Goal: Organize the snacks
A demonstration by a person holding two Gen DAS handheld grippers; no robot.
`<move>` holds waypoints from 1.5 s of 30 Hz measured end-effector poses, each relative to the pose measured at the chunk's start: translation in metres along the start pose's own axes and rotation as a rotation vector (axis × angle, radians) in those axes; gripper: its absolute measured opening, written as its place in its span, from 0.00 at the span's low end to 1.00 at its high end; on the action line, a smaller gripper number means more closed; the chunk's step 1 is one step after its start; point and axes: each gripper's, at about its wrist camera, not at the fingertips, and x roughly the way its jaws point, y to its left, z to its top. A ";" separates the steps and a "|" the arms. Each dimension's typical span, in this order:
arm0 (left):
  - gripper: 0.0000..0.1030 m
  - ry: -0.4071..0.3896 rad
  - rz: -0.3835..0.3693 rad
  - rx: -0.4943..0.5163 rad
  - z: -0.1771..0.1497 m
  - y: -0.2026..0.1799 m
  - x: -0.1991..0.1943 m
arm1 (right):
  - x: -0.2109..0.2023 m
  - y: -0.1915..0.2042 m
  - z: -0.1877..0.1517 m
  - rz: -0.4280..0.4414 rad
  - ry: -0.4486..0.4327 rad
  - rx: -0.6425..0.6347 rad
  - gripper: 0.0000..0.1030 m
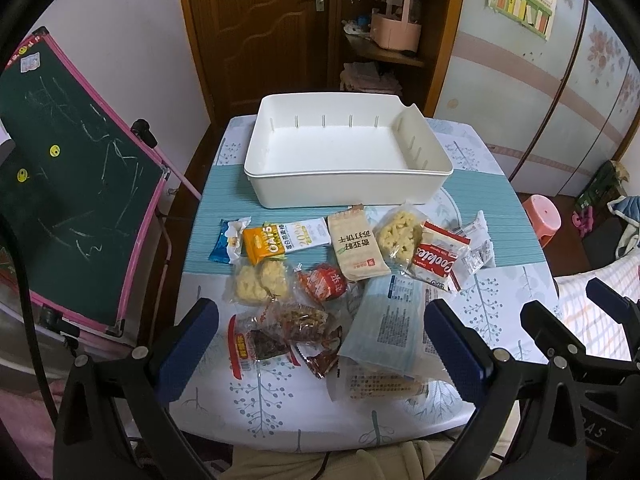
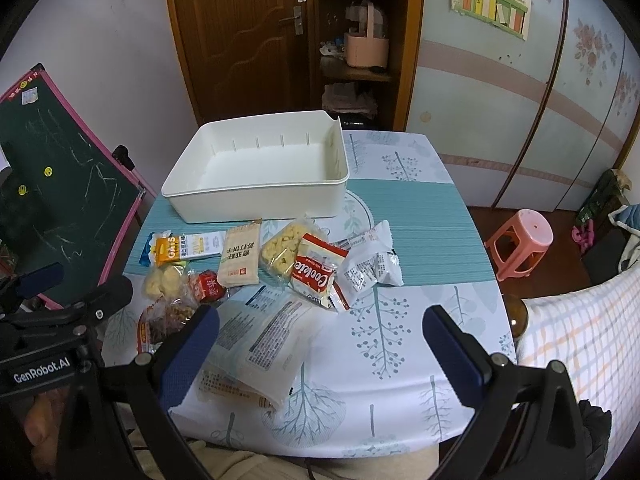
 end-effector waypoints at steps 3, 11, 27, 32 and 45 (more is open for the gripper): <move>0.99 0.004 0.002 -0.001 -0.002 0.001 0.001 | 0.001 0.001 -0.001 0.001 0.003 -0.002 0.99; 0.99 0.007 0.002 -0.001 -0.002 0.002 0.002 | 0.002 0.002 -0.001 0.004 0.011 -0.001 0.99; 0.99 0.018 0.006 -0.002 -0.004 0.004 0.005 | 0.004 0.003 -0.005 0.009 0.015 -0.004 0.99; 0.99 0.015 0.008 -0.002 -0.003 0.004 0.005 | 0.003 0.003 -0.004 0.008 0.013 -0.005 0.99; 0.99 -0.025 0.020 -0.018 0.008 0.009 -0.009 | -0.004 0.013 -0.001 0.020 -0.014 -0.048 0.99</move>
